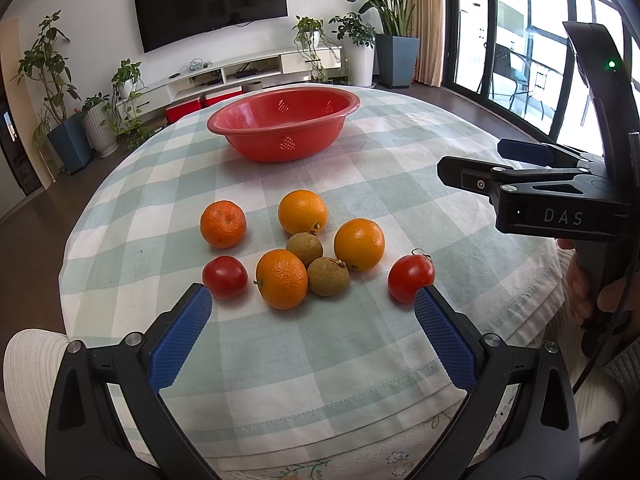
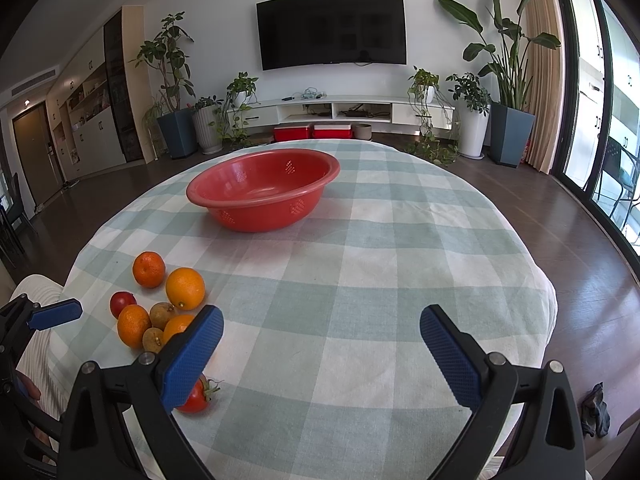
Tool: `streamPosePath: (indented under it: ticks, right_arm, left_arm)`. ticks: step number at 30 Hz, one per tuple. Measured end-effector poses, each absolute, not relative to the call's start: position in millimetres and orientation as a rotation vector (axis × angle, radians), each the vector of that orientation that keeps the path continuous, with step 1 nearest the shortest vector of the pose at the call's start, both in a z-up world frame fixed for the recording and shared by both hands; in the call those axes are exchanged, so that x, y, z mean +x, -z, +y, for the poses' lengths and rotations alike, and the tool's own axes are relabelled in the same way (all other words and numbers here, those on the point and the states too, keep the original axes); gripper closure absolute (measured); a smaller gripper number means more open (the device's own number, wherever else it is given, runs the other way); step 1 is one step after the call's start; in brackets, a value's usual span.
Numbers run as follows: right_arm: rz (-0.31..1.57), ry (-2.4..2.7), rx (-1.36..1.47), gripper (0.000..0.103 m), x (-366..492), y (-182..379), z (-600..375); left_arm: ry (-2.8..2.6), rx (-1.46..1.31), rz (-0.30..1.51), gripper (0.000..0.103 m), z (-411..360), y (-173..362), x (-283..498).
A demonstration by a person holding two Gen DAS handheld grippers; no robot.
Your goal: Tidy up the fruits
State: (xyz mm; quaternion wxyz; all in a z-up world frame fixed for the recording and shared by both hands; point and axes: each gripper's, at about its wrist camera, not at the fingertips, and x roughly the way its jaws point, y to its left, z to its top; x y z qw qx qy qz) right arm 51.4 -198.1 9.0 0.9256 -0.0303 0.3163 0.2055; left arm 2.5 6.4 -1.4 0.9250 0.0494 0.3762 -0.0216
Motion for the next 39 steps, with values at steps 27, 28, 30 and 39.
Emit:
streamPosePath:
  ticks: [27, 28, 30, 39]
  right_arm:
    - [0.65, -0.422, -0.063, 0.002, 51, -9, -198]
    - [0.649, -0.422, -0.062, 0.002, 51, -9, -198]
    - [0.65, -0.422, -0.063, 0.002, 51, -9, -198]
    - [0.65, -0.422, -0.063, 0.002, 50, -10, -198]
  left_arm:
    - [0.043, 0.099, 0.774, 0.0, 16, 0, 1]
    - [0.044, 0.099, 0.775, 0.0, 16, 0, 1]
    - [0.043, 0.101, 0.775, 0.0, 16, 0, 1]
    - [0.043, 0.1, 0.774, 0.0, 16, 1, 1]
